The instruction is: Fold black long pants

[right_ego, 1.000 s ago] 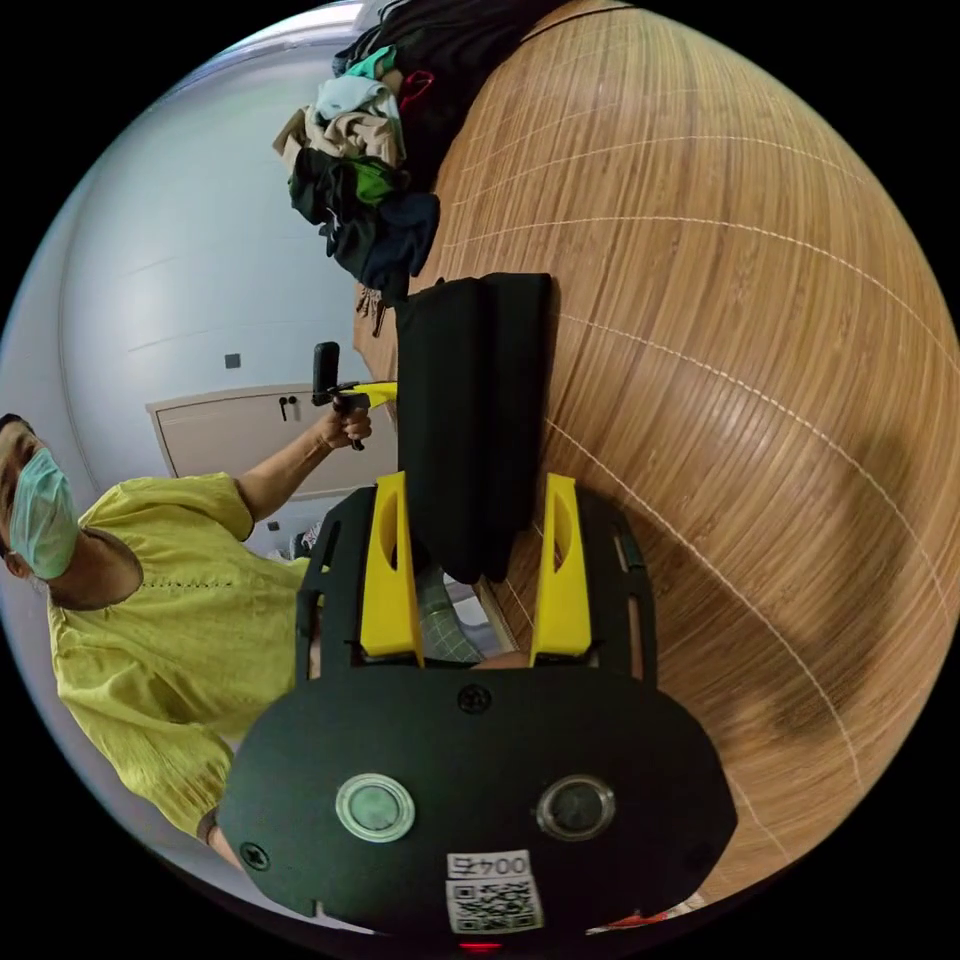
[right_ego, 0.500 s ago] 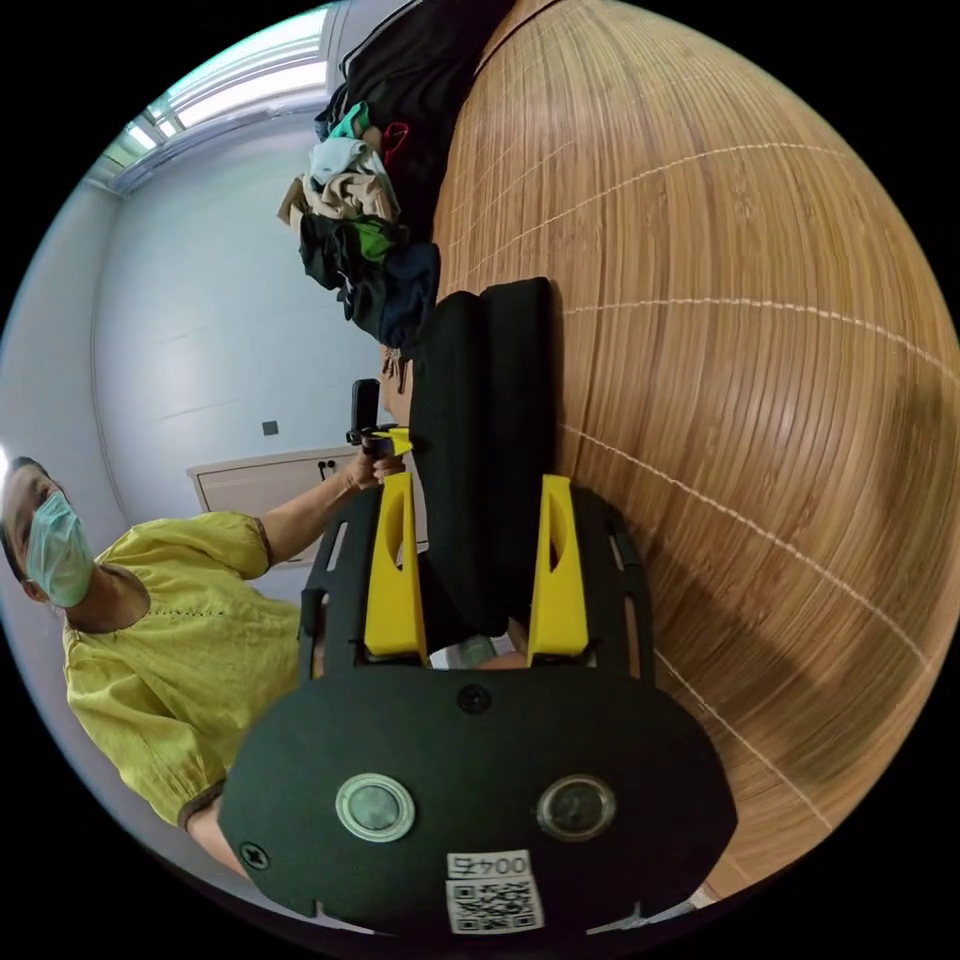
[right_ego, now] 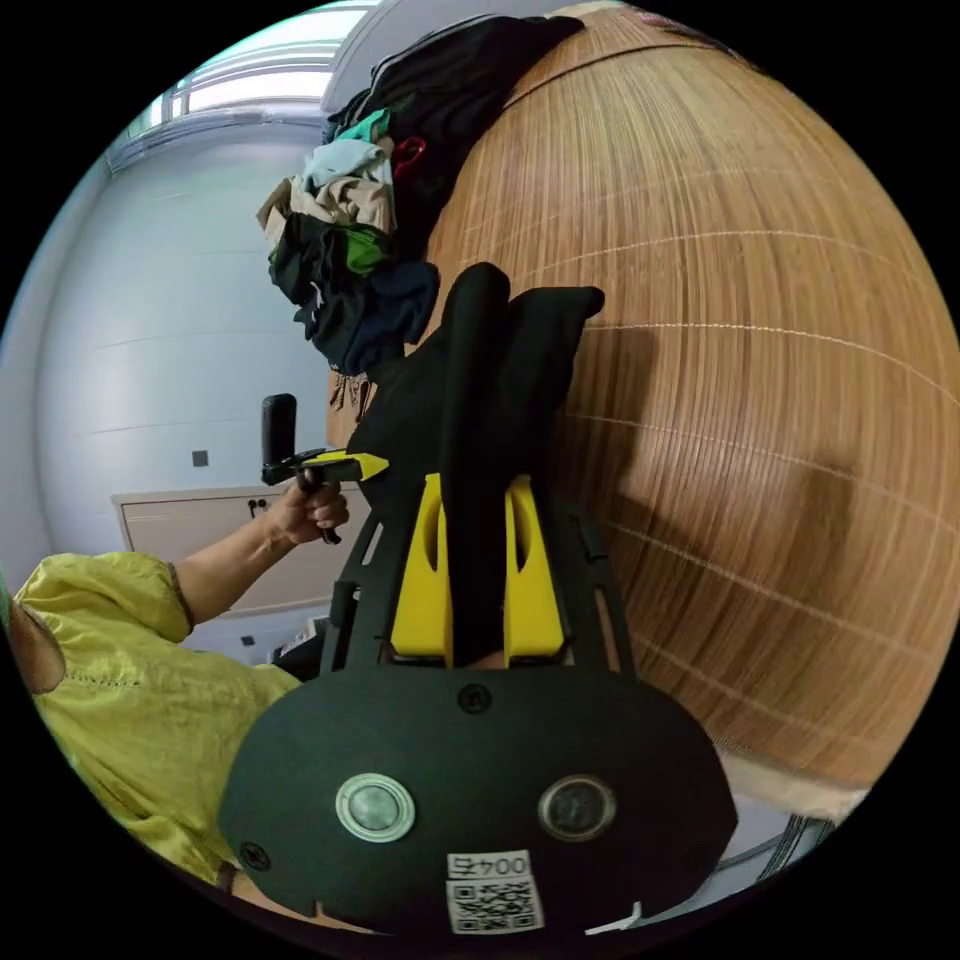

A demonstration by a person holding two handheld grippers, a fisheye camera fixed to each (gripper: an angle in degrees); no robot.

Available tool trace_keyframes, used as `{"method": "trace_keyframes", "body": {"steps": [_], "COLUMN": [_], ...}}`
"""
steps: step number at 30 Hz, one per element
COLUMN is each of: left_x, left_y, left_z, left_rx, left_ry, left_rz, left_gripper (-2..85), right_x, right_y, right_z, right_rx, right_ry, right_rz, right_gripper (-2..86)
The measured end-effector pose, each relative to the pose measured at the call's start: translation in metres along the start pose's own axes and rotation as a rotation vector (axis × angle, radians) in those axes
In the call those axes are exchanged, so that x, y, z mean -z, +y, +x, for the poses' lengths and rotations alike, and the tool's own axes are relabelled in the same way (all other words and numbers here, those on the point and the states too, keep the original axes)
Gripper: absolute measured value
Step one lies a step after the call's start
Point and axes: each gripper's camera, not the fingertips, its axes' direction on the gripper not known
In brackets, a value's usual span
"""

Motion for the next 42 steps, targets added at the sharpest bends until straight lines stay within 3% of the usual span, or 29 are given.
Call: {"method": "trace_keyframes", "body": {"steps": [6,11,21,25,31,37,42], "left_x": [0.019,0.010,-0.097,-0.138,-0.198,-0.255,-0.307], "left_y": [-0.056,-0.110,-0.218,-0.243,-0.254,-0.223,-0.181], "left_z": [0.174,0.334,0.733,0.877,1.086,1.296,1.442], "left_rx": [-0.142,-0.314,-0.724,-0.755,-0.855,-1.054,-1.242], "left_ry": [-0.089,-0.070,0.031,0.112,0.118,0.160,0.250], "left_rz": [-0.078,-0.168,-0.421,-0.491,-0.609,-0.750,-0.853], "left_gripper": [6.3,5.9,5.6,5.5,5.6,5.6,5.7], "right_x": [0.086,0.206,0.420,0.503,0.615,0.693,0.740], "right_y": [0.101,0.231,0.507,0.600,0.724,0.886,1.010], "right_z": [-0.038,-0.044,-0.002,0.025,0.048,0.037,0.008], "right_rx": [-0.063,-0.178,-0.362,-0.374,-0.369,-0.423,-0.535], "right_ry": [0.059,0.053,0.030,-0.009,-0.006,-0.018,0.111], "right_rz": [0.159,0.397,0.833,0.943,1.023,1.237,1.383], "right_gripper": [8.3,8.1,8.0,8.0,8.1,8.2,8.2]}}
